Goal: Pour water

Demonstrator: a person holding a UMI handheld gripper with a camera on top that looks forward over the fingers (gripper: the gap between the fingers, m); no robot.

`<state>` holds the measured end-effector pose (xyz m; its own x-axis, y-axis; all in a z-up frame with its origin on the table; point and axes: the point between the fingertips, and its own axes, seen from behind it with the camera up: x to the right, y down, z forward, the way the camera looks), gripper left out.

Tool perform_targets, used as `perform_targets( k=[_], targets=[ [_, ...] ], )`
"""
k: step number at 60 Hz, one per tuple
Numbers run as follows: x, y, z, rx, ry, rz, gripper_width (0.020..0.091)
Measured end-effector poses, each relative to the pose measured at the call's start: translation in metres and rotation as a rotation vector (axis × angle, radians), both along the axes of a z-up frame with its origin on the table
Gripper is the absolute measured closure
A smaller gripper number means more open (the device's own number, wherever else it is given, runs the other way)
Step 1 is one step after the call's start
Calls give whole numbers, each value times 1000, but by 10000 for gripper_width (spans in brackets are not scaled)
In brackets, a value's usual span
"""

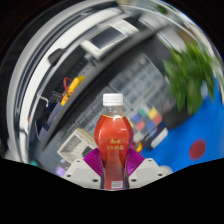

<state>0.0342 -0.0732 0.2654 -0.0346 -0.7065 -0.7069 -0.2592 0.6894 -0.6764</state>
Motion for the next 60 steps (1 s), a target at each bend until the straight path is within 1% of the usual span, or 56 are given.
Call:
perform_targets(
  k=[4, 5, 7, 9, 10, 15, 21, 28, 33, 44, 46, 47, 48, 50, 51, 54, 56, 60],
  targets=[
    [6, -33, 19, -226, -62, -26, 829],
    [7, -42, 16, -277, -94, -47, 829],
    [9, -59, 27, -384, -92, -71, 828],
    [13, -75, 27, -476, -99, -95, 829],
    [14, -83, 25, -517, -95, -103, 806],
    [18, -117, 2, -673, -62, -116, 810],
    [19, -147, -32, -788, -15, -87, 811],
    [16, -174, -76, -827, 24, -61, 809],
    [16, -190, -112, -831, 73, -62, 810],
    [17, -206, -163, -845, 114, -53, 809],
    [15, -207, -175, -852, 123, -45, 775],
    [10, -208, -179, -855, 133, -44, 777],
    [10, -207, -169, -851, 87, -63, 778],
    [11, -207, -175, -826, 79, -71, 768],
    [11, -208, -172, -815, 56, -90, 778],
    [3, -211, -173, -781, 37, -112, 779],
    [-10, -210, -166, -771, 30, -119, 780],
    [-1, -209, -171, -787, 12, -118, 766]
  ],
)
